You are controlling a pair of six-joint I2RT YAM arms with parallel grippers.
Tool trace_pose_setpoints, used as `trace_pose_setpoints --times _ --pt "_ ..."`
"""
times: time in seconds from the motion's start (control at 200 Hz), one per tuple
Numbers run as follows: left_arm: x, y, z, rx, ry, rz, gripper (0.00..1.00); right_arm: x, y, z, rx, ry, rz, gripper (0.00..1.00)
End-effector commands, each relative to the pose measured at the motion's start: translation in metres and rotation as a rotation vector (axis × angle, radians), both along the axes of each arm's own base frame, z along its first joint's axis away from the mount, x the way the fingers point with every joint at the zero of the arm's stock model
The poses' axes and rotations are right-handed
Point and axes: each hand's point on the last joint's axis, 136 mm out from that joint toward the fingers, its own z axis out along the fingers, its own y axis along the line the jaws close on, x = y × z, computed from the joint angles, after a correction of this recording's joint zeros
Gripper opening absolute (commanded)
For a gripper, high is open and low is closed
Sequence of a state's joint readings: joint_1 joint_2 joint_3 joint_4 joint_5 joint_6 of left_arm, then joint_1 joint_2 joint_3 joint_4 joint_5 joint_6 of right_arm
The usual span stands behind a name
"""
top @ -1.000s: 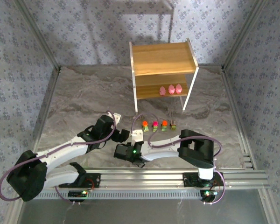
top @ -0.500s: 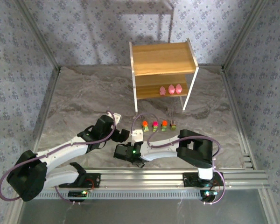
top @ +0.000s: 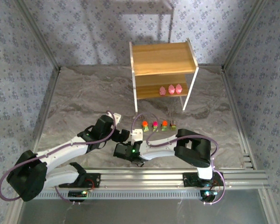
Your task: Place and organize the plastic toys onto the shelf
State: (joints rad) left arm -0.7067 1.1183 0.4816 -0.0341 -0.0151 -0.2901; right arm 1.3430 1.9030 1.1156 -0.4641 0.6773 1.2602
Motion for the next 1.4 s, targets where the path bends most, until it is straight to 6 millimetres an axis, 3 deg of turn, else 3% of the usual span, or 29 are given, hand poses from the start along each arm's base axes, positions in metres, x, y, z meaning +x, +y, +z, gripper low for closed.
trace_pose_setpoints --times 0.0,0.69,1.394 --pt "0.0011 -0.0006 0.0037 -0.020 0.003 0.005 0.90 0.0063 0.0022 0.0008 -0.011 -0.024 -0.012 0.42" --pt "0.0011 -0.0017 0.0022 -0.020 0.009 0.002 0.90 0.0133 0.0014 -0.0020 -0.022 -0.022 -0.017 0.41" --pt "-0.0012 -0.0087 0.0064 -0.056 0.006 -0.029 0.90 0.0108 -0.0008 0.0055 -0.040 -0.038 -0.003 0.33"
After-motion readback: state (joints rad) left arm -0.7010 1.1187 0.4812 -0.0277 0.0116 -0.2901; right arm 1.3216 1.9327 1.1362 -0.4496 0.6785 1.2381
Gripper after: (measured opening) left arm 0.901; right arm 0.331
